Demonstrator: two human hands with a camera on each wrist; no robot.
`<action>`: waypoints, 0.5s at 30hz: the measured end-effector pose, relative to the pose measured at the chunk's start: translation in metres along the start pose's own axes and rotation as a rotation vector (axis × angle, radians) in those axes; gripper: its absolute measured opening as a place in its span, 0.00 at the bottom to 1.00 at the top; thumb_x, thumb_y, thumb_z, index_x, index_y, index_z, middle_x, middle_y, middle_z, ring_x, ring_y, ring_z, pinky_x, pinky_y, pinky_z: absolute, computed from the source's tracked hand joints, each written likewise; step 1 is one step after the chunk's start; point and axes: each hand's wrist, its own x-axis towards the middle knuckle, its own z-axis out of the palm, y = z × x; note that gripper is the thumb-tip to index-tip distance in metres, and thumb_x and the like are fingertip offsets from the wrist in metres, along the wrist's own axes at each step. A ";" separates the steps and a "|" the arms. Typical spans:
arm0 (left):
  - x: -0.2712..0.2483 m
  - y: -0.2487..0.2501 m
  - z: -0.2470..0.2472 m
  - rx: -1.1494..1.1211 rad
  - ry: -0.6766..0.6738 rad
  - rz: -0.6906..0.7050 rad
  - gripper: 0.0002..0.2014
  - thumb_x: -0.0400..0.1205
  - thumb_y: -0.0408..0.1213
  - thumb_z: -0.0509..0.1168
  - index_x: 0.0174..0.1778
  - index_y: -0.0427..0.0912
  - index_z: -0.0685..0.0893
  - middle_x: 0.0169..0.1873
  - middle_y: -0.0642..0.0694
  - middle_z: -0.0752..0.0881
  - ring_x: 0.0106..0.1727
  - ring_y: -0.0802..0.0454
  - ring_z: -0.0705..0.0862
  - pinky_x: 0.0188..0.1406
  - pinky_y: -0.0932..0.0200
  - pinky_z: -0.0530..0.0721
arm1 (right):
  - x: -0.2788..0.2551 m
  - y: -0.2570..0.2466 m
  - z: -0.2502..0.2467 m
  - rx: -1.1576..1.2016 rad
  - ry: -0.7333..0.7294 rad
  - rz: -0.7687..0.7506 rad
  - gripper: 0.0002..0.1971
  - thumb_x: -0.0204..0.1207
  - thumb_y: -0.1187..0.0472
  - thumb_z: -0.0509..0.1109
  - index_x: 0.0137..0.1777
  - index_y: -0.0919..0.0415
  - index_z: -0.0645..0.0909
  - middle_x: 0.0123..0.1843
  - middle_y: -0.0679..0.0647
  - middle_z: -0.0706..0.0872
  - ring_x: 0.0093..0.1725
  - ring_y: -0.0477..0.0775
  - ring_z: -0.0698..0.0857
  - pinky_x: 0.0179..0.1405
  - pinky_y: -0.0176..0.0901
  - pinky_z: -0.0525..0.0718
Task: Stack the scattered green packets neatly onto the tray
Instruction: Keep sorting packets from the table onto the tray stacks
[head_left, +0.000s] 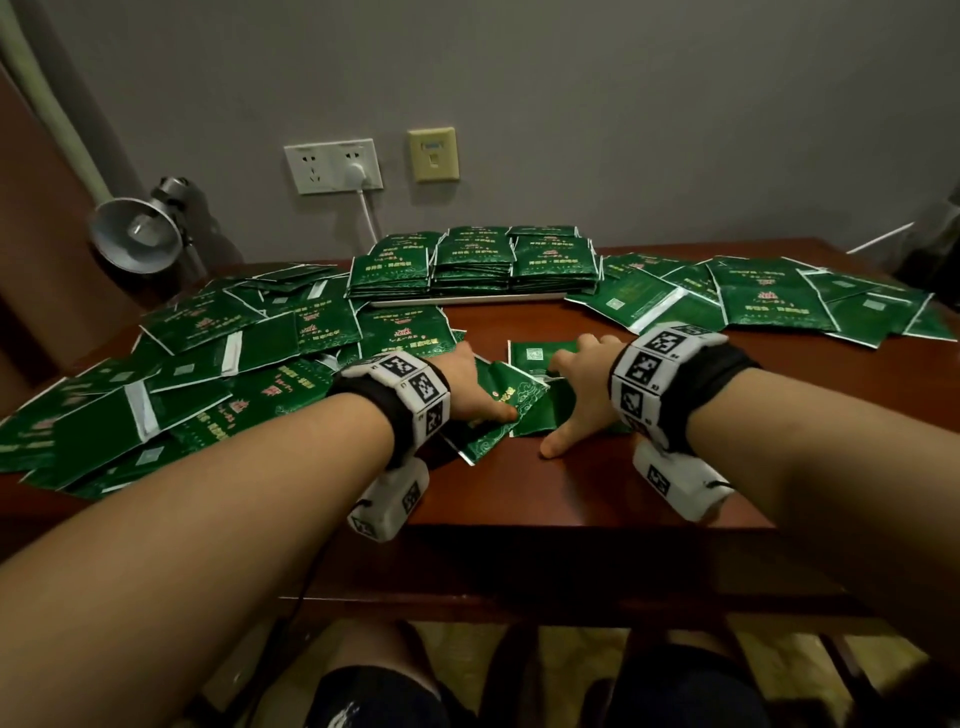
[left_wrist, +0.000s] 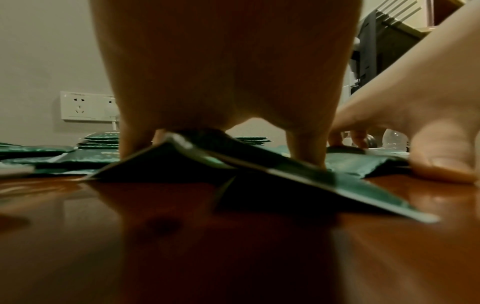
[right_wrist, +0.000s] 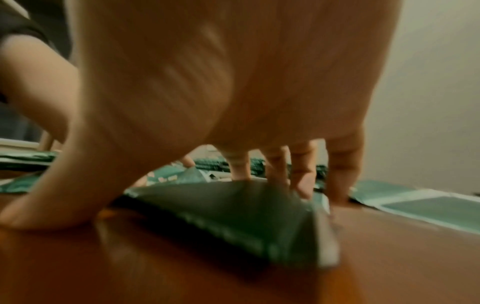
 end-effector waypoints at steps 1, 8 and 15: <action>0.000 0.000 0.000 -0.011 0.004 0.015 0.52 0.71 0.63 0.73 0.82 0.39 0.56 0.73 0.42 0.75 0.69 0.44 0.78 0.64 0.52 0.80 | -0.001 -0.001 -0.001 -0.016 0.012 0.008 0.69 0.38 0.12 0.62 0.80 0.50 0.61 0.72 0.58 0.70 0.70 0.63 0.72 0.67 0.65 0.75; -0.002 -0.003 -0.005 -0.050 0.167 0.124 0.39 0.69 0.49 0.80 0.74 0.44 0.72 0.63 0.47 0.83 0.60 0.47 0.83 0.54 0.55 0.83 | -0.016 -0.003 0.006 -0.012 0.016 0.005 0.56 0.59 0.18 0.62 0.76 0.60 0.65 0.69 0.61 0.71 0.64 0.63 0.78 0.62 0.57 0.79; -0.008 -0.003 -0.015 -0.107 0.401 0.132 0.25 0.74 0.35 0.69 0.68 0.50 0.74 0.53 0.49 0.85 0.46 0.49 0.85 0.41 0.53 0.87 | -0.026 -0.006 0.007 -0.091 0.115 -0.123 0.29 0.79 0.34 0.57 0.61 0.59 0.80 0.41 0.52 0.80 0.43 0.58 0.81 0.38 0.44 0.75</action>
